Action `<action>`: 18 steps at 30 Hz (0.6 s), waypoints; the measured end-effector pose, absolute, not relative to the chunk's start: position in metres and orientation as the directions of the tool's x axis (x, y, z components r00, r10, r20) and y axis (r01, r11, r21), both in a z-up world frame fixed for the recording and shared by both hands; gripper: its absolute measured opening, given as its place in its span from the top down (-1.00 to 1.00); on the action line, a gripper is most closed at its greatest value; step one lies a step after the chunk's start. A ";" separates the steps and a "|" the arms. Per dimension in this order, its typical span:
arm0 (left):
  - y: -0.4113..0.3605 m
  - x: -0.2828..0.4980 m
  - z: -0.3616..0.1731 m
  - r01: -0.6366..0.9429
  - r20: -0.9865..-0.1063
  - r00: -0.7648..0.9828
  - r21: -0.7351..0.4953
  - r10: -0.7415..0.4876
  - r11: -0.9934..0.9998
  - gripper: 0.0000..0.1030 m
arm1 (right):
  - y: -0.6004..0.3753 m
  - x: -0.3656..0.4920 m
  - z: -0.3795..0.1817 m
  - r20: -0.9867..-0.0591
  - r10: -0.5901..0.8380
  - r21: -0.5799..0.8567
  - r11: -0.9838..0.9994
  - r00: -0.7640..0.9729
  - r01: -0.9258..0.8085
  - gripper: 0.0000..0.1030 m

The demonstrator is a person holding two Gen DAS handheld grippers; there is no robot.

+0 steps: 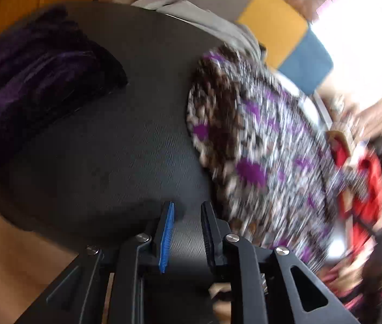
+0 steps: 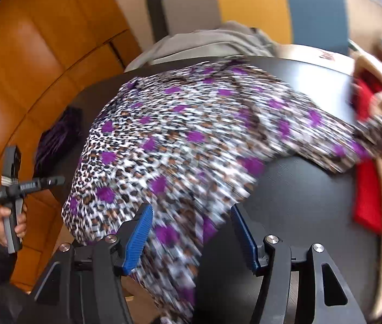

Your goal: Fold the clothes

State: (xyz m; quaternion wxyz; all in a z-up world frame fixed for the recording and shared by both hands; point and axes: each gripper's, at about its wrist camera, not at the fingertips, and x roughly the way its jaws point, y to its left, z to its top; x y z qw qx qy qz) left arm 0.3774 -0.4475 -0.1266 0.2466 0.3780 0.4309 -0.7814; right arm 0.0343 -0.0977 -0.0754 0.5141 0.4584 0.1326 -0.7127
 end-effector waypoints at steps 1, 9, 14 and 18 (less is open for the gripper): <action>-0.456 0.372 -0.132 0.717 -0.800 -0.598 -0.507 -0.047 -0.478 0.60 | -0.110 0.034 -0.080 -0.789 -0.613 0.289 -0.430 -0.042 0.855 -0.19; -0.488 0.321 -0.144 0.685 -0.758 -0.652 -0.592 0.005 -0.426 0.60 | -0.157 0.018 -0.120 -0.832 -0.546 0.214 -0.478 -0.097 0.852 -0.20; -0.506 0.305 -0.143 0.711 -0.781 -0.622 -0.538 -0.048 -0.453 0.96 | -0.151 0.016 -0.123 -0.826 -0.536 0.105 -0.451 -0.175 0.887 -0.22; -0.546 0.317 -0.103 0.768 -0.782 -0.586 -0.454 -0.211 -0.452 0.96 | -0.146 0.012 -0.128 -0.814 -0.548 0.081 -0.438 -0.195 0.895 -0.30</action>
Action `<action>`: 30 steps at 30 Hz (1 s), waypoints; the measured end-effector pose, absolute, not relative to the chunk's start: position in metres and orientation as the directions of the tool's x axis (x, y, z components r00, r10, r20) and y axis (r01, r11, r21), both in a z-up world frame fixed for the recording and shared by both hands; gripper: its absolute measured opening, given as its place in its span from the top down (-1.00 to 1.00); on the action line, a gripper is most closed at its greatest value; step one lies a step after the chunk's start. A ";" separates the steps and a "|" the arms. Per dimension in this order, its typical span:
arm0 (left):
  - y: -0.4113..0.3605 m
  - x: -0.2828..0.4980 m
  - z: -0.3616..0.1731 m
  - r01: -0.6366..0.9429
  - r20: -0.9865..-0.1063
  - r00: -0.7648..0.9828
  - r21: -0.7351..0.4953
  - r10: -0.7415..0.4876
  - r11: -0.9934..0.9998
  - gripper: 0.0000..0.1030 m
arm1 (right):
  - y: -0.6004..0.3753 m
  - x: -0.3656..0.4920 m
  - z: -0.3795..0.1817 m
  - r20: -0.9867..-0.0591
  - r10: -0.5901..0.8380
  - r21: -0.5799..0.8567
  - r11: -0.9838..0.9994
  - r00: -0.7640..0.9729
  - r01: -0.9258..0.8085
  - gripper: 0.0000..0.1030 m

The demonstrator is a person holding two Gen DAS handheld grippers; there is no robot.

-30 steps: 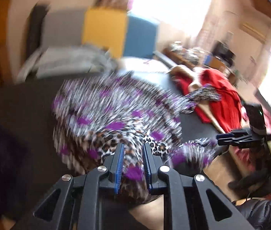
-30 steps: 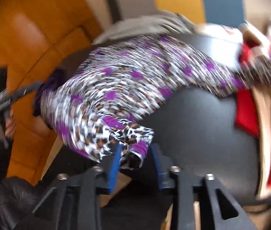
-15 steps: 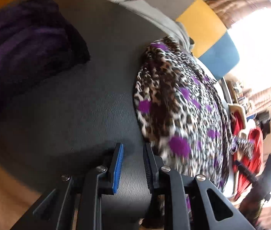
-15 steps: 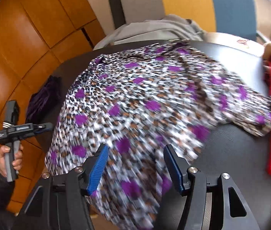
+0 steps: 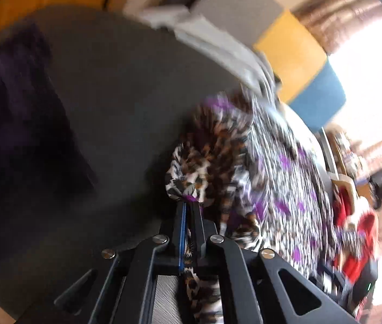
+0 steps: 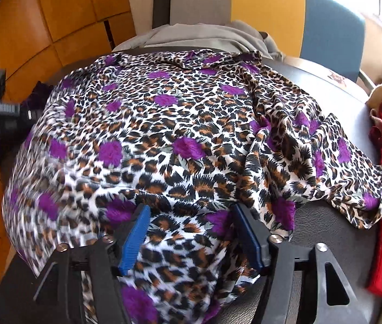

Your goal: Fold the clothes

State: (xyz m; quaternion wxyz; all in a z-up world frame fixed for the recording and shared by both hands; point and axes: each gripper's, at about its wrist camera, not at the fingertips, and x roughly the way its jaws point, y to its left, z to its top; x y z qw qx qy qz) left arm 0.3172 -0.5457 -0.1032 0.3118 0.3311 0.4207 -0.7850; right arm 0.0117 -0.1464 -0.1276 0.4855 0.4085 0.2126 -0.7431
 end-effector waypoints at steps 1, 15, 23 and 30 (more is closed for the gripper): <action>-0.557 0.323 -0.090 0.782 -0.776 -0.577 -0.437 -0.253 -0.444 0.96 | -0.146 0.011 -0.128 -0.810 -0.553 0.089 -0.443 -0.194 0.892 -0.30; -0.612 0.321 0.014 0.863 -0.782 -0.427 -0.203 -0.453 -0.463 0.72 | -0.144 0.023 -0.136 -0.773 -0.600 0.042 -0.372 -0.205 0.927 -0.60; -0.462 0.289 -0.076 0.641 -0.855 -0.457 -0.127 -0.244 -0.757 0.72 | -0.145 0.054 -0.104 -0.756 -0.623 0.028 -0.337 -0.201 0.941 -0.57; -0.420 0.273 -0.111 0.562 -0.889 -0.450 -0.205 -0.089 -0.801 0.63 | -0.128 0.110 -0.113 -0.849 -0.529 0.048 -0.112 -0.019 0.993 -0.56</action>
